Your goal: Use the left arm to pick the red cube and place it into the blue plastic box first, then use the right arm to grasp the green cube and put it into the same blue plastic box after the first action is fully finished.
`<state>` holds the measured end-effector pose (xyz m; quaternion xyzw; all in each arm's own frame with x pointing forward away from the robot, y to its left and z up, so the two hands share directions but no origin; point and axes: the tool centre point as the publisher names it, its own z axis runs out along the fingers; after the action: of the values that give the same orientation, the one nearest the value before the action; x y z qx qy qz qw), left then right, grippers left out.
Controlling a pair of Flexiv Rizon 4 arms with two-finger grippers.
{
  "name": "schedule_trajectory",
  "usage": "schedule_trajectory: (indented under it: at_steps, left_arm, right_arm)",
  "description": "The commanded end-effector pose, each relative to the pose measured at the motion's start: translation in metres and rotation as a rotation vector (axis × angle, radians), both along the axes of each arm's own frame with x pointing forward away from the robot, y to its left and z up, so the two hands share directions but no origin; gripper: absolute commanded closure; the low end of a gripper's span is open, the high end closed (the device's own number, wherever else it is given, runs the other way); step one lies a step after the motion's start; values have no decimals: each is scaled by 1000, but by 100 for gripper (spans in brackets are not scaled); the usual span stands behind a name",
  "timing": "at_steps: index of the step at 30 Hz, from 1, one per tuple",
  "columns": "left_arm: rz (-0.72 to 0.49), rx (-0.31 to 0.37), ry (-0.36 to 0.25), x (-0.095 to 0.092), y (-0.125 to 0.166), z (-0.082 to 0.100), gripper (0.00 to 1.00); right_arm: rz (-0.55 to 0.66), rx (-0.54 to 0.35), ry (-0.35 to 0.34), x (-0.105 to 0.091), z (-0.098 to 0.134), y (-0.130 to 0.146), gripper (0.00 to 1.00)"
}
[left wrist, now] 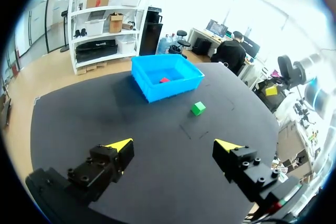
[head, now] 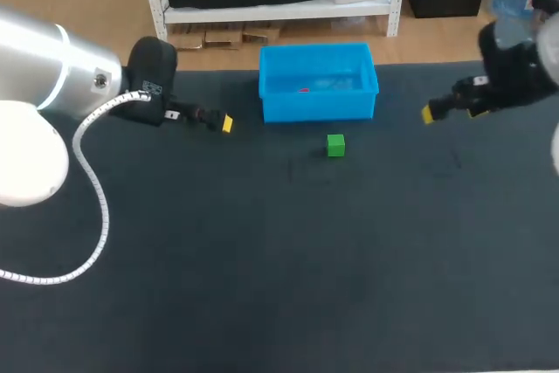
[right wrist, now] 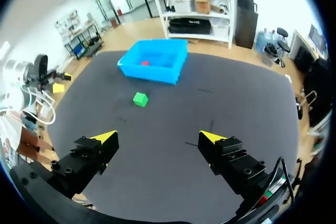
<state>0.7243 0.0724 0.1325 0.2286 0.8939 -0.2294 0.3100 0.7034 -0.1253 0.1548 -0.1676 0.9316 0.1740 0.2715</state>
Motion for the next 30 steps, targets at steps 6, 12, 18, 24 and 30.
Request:
schedule_trajectory:
  at_steps: [6, 12, 18, 24, 30]
  left_arm:
    - [-4, -7, -3, -1, 2, -1, 0]
    - [-4, -7, -3, -1, 2, -1, 0]
    - [-4, -7, -3, -1, 2, -1, 0]
    - [-4, -7, -3, -1, 2, -1, 0]
    - [-4, -7, -3, -1, 2, -1, 0]
  right_arm:
    - [-100, -342, -28, 14, -22, 43, 0]
    - [-84, -378, -24, 17, -27, 47, 0]
    - [-84, -378, -24, 17, -27, 47, 0]
    - [-84, -378, -24, 17, -27, 47, 0]
    - [-84, -378, -24, 17, -27, 47, 0]
